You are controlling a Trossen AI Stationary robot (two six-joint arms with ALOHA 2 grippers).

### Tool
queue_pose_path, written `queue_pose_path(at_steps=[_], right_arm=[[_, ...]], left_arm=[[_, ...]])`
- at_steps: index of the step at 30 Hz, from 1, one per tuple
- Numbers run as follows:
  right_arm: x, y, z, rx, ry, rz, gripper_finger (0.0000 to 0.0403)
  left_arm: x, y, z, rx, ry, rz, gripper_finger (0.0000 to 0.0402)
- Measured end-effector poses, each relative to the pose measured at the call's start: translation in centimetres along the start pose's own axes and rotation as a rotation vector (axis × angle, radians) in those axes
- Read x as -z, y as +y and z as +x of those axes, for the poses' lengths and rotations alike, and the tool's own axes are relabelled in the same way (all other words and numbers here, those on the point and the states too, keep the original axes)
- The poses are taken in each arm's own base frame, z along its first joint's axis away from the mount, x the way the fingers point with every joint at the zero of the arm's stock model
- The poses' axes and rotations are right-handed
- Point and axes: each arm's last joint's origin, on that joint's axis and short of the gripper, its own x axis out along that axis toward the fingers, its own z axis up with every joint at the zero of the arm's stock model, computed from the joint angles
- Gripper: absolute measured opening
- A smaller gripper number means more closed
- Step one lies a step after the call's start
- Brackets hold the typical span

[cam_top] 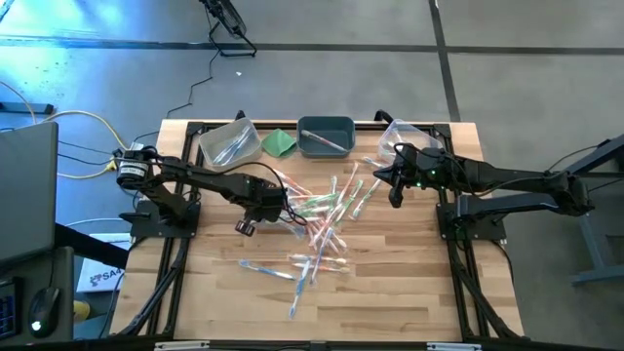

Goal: Pick & Place Toothbrushes
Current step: Put the blue toothbrush into the gray bin

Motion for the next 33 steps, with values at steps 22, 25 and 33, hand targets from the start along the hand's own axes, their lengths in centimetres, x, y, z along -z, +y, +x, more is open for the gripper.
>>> queue_pose_path(at_steps=[22,25,33], right_arm=[[0.0,0.0,0.0,0.000,0.000,0.000,0.0005],[0.0,0.0,0.0,0.000,0.000,0.000,0.0005],[0.0,0.0,0.0,0.000,0.000,-0.003,0.0005]], left_arm=[[-1.8,1.6,-5.4,-0.019,0.064,-0.057,0.0000],[-2.5,2.2,-7.1,-0.033,0.035,-0.076,0.0000],[-3.3,3.0,-11.7,-0.040,0.021,-0.122,0.0000]])
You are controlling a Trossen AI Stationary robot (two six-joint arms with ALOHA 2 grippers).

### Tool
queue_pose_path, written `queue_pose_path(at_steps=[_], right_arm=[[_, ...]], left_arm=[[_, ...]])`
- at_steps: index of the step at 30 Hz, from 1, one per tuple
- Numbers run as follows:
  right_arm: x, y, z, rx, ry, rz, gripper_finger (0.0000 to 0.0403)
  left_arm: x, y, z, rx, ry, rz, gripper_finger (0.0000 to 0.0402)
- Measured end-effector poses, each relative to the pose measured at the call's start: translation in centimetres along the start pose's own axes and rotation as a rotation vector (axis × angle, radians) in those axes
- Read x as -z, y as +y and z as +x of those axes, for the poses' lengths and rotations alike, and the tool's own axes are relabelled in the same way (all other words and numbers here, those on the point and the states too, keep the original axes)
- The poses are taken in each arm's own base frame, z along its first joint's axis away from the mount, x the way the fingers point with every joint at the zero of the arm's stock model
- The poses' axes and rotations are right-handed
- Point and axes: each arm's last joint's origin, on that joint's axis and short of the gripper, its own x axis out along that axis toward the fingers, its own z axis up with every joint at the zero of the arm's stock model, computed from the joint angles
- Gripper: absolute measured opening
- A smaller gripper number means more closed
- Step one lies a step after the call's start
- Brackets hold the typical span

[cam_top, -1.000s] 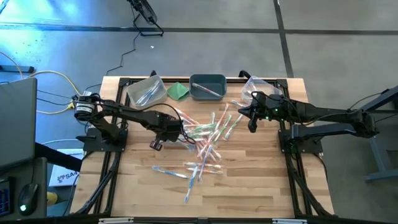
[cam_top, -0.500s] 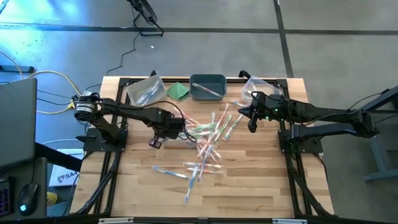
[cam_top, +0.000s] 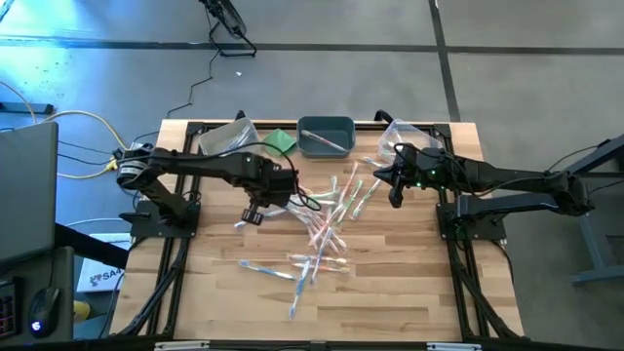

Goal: Pick & Place Toothbrushes
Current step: Put the blue toothbrush into the gray bin

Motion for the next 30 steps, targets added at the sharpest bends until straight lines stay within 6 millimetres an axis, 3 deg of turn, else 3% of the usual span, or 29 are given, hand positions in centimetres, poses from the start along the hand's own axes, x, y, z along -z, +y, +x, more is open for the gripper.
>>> queue_pose_path(at_steps=[6,13,23,30], right_arm=[[0.0,0.0,0.0,0.000,0.000,-0.005,0.0005],[0.0,0.0,0.0,0.000,0.000,-0.005,0.0005],[0.0,0.0,0.0,-0.003,0.001,-0.031,0.0005],[0.0,0.0,0.0,-0.003,0.000,-0.042,0.0005]], left_arm=[[0.2,0.3,-2.5,0.005,0.020,-0.079,0.0000],[0.3,0.5,-4.2,0.001,0.018,-0.226,0.0000],[0.9,0.7,-4.6,-0.100,0.085,-0.399,0.0000],[1.5,1.5,-4.5,-0.159,0.107,-0.635,0.0000]])
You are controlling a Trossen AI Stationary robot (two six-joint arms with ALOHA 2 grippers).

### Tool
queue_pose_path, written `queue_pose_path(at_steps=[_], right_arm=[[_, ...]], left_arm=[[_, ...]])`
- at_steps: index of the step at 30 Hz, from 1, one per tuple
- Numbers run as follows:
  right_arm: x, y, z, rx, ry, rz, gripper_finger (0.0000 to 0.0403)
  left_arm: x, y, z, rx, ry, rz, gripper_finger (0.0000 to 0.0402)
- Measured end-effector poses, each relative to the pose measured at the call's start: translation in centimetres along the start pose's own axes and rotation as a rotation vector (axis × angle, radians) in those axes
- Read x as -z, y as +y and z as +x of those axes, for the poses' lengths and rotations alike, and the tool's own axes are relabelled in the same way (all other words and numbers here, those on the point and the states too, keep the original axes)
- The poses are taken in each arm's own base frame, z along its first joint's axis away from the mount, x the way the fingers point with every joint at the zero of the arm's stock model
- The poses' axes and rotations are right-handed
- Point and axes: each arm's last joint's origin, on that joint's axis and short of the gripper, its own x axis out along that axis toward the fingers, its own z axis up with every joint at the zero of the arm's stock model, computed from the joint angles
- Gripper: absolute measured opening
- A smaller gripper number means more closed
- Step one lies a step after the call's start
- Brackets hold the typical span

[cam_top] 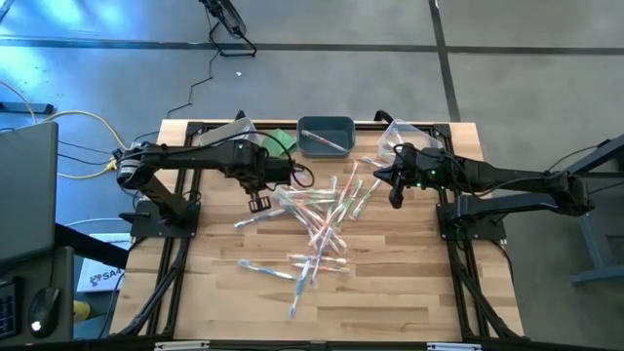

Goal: Pick & Place Toothbrushes
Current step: Put the blue toothbrush into the gray bin

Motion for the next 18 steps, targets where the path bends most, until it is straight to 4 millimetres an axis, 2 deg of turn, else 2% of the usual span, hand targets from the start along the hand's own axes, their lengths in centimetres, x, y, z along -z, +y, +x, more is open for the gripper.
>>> queue_pose_path(at_steps=[8,18], right_arm=[[0.1,0.0,0.0,0.001,0.006,-0.016,0.0005],[0.2,0.0,0.0,0.006,0.021,-0.018,0.0005]], left_arm=[[0.0,2.7,0.8,-0.027,0.084,-0.142,0.0000],[0.5,8.2,1.4,-0.032,0.112,-0.375,0.0000]])
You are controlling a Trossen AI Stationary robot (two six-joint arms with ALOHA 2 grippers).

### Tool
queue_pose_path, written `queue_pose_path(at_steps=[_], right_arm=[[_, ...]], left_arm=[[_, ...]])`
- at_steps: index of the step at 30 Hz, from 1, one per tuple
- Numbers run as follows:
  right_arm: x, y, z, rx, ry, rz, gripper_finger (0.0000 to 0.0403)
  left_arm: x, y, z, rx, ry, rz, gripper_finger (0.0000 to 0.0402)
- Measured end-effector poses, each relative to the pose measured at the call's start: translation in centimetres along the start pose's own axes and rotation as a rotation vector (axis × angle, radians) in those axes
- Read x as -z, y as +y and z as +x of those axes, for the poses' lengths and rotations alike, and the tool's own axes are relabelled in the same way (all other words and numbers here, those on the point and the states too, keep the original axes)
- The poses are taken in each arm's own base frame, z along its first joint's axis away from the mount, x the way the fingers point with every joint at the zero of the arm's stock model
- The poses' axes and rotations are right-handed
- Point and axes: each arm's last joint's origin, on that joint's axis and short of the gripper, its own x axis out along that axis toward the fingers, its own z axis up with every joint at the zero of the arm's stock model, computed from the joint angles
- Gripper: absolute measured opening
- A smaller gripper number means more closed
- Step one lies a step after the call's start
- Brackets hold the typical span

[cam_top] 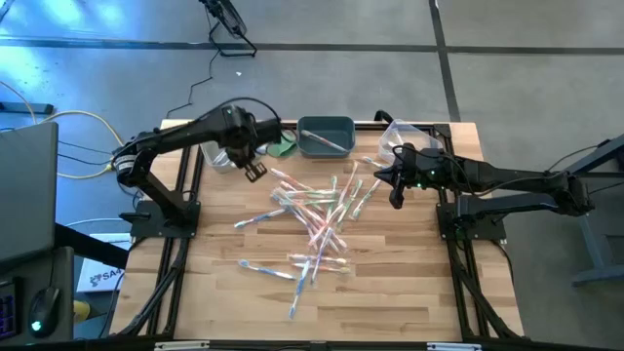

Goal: Pick & Place Toothbrushes
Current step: Put the blue toothbrush into the gray bin

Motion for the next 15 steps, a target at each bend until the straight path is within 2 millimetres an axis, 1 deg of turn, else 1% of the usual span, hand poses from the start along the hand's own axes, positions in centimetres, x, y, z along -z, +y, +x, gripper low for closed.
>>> queue_pose_path(at_steps=[5,10,13,15], right_arm=[[0.3,0.0,0.0,0.003,0.027,-0.003,0.0005],[0.3,0.0,0.0,0.004,0.029,-0.003,0.0005],[0.3,0.0,0.0,0.007,0.028,-0.003,0.0005],[0.3,-0.1,0.0,0.023,0.026,-0.003,0.0005]], left_arm=[[0.1,3.0,-0.3,0.003,-0.015,-0.108,0.0000],[0.9,6.1,-0.8,0.020,-0.033,-0.226,0.0000],[1.6,7.3,-0.6,0.016,-0.039,-0.271,0.0000],[2.0,8.0,-0.1,0.015,-0.049,-0.306,0.0000]])
